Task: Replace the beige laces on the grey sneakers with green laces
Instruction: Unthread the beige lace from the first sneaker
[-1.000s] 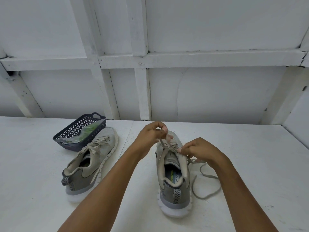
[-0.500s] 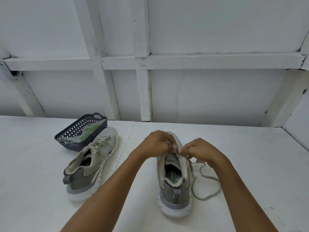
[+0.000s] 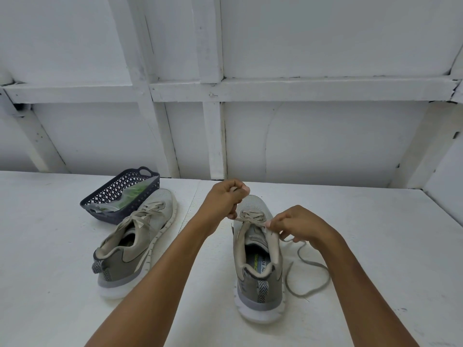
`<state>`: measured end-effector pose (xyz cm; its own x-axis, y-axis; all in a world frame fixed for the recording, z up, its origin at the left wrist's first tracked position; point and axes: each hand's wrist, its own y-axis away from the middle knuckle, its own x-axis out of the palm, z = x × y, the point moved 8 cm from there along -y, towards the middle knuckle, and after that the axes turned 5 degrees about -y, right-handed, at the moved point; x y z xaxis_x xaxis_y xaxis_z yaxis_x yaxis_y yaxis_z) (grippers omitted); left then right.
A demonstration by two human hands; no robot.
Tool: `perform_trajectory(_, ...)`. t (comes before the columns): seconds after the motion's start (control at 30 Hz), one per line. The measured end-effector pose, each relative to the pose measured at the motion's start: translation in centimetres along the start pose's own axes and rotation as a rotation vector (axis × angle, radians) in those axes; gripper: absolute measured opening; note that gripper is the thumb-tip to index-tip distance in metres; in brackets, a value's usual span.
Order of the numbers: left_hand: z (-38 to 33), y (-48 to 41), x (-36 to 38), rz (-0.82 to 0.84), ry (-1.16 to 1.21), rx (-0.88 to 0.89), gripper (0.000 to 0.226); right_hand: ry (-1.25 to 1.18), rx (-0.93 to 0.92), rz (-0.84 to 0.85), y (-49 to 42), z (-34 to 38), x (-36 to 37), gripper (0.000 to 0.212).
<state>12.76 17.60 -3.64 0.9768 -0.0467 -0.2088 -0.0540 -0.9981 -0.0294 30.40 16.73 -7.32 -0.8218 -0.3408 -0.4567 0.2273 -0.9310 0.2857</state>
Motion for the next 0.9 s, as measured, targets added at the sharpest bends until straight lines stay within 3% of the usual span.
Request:
perform_trajectory(0.1,-0.4,0.3,1.0,0.093,-0.376,0.059,0.019,0.019,0.006,-0.002,0.1,0.0,0.1,0.023)
perform_trajectory(0.2,0.8,0.4,1.8,0.272,-0.763,0.002,0.022,0.02,0.012,0.002,0.1,-0.2,-0.1,0.016)
perform_trajectory(0.3,0.7,0.0,1.3,0.23,-0.741,0.018,0.002,0.024,0.004,-0.004,0.0,-0.2,-0.1,0.01)
perform_trajectory(0.4,0.1,-0.4,-0.5,0.022,-0.583,0.014,0.008,0.035,0.002,-0.023,0.0,-0.1,-0.3,0.012)
perform_trajectory(0.47,0.4,-0.5,-1.9,-0.065,-0.632,-0.03,0.01,0.045,0.011,-0.032,-0.1,-0.3,-0.3,0.011)
perform_trajectory(0.57,1.3,-0.2,-2.2,0.042,-0.829,-0.089,0.017,0.095,0.02,-0.06,-0.2,-0.1,-0.2,0.017)
perform_trajectory(0.63,1.7,0.1,-2.0,0.089,-0.832,-0.107,0.024,0.16,0.014,-0.075,-0.4,0.4,0.3,0.025)
perform_trajectory(0.8,2.1,0.6,0.2,0.147,-0.977,-0.071,0.049,0.313,-0.034,-0.127,-1.0,1.5,1.2,0.03)
perform_trajectory(0.9,2.5,0.3,0.4,0.11,-0.998,-0.042,0.047,0.329,-0.036,-0.125,-1.0,1.8,1.2,0.026)
